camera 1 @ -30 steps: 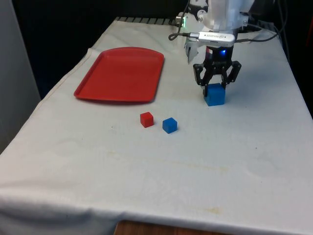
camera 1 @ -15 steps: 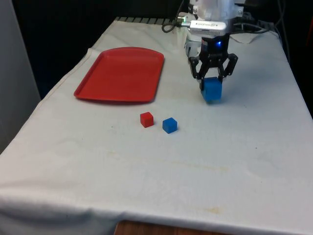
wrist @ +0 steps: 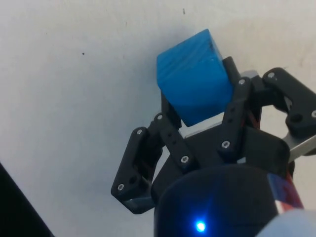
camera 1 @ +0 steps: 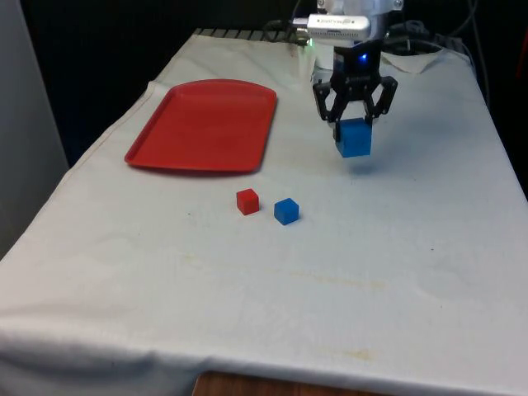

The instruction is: Pick up the largest block and place it onto the tray.

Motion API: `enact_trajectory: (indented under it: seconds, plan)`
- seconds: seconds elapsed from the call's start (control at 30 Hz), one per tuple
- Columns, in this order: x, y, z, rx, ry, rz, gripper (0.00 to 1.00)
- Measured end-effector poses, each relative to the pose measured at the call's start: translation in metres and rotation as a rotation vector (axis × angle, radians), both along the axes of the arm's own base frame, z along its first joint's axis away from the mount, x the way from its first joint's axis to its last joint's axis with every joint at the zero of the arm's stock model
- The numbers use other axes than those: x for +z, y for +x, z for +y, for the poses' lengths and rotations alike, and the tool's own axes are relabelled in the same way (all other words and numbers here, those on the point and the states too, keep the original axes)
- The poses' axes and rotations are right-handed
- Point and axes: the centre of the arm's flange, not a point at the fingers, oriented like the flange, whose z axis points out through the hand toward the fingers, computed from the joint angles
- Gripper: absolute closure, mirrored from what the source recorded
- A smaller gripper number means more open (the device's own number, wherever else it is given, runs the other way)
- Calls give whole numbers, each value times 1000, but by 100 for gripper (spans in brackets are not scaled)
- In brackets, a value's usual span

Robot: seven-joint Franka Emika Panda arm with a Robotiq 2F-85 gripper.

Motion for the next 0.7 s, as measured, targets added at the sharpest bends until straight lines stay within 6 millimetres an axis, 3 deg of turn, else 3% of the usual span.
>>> enact_trajectory:
  seconds: [0.7]
  plan:
    - [29, 0, -30, -4, 33, -4, 100]
